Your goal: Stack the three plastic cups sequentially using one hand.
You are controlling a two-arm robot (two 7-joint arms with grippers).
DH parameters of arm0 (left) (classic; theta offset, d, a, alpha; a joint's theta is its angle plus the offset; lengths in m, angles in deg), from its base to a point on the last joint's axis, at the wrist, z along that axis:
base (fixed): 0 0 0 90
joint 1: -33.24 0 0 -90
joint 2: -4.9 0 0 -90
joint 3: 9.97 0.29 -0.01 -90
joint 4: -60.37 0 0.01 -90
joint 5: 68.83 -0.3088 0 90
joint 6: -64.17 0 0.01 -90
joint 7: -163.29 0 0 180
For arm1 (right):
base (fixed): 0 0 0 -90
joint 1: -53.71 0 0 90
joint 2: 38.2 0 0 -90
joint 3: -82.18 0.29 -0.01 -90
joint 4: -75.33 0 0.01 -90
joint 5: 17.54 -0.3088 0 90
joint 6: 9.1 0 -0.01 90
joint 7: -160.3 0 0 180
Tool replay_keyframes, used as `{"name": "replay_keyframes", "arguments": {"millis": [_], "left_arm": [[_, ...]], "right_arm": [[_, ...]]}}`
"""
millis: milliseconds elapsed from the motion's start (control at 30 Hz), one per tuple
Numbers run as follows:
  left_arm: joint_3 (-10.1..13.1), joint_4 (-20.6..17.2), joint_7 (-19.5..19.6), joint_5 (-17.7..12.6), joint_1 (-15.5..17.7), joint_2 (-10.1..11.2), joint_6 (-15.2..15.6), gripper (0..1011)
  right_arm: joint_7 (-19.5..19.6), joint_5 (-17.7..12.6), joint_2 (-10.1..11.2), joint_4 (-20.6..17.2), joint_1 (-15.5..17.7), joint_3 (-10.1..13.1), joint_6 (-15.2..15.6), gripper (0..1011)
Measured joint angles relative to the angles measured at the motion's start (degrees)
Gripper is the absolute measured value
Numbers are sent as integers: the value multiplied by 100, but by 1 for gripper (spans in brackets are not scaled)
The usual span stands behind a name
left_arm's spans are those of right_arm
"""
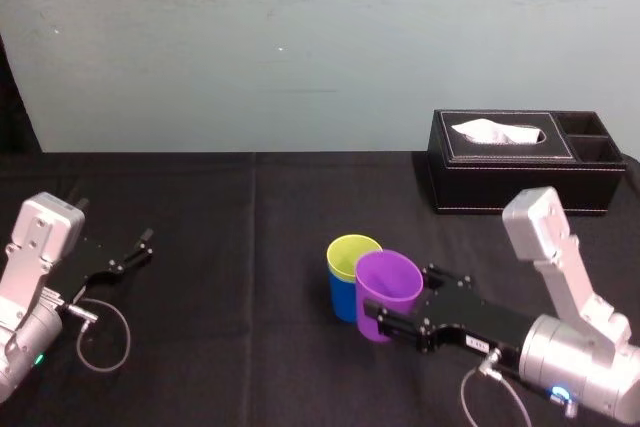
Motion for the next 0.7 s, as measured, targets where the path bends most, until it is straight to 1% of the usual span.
{"name": "replay_keyframes", "arguments": {"millis": [100, 300, 433, 500, 533, 633, 700], "left_arm": [[0, 0, 0, 0, 0, 0, 0, 1000], [0, 0, 0, 0, 0, 0, 0, 1000], [0, 0, 0, 0, 0, 0, 0, 1000], [0, 0, 0, 0, 0, 0, 0, 1000], [0, 0, 0, 0, 0, 0, 0, 1000], [0, 0, 0, 0, 0, 0, 0, 1000], [0, 0, 0, 0, 0, 0, 0, 1000]], "right_arm": [[-16, -102, 40, -131, -160, 1, 113, 734], [-15, -210, 30, -156, -434, -51, 243, 735], [-19, -274, -9, -69, -643, -115, 307, 735], [-14, -293, -50, 28, -824, -174, 333, 734], [-14, -293, -50, 28, -824, -174, 333, 734], [-6, -303, -99, 189, -1021, -250, 337, 734], [-4, -304, -118, 256, -1093, -287, 331, 734]]}}
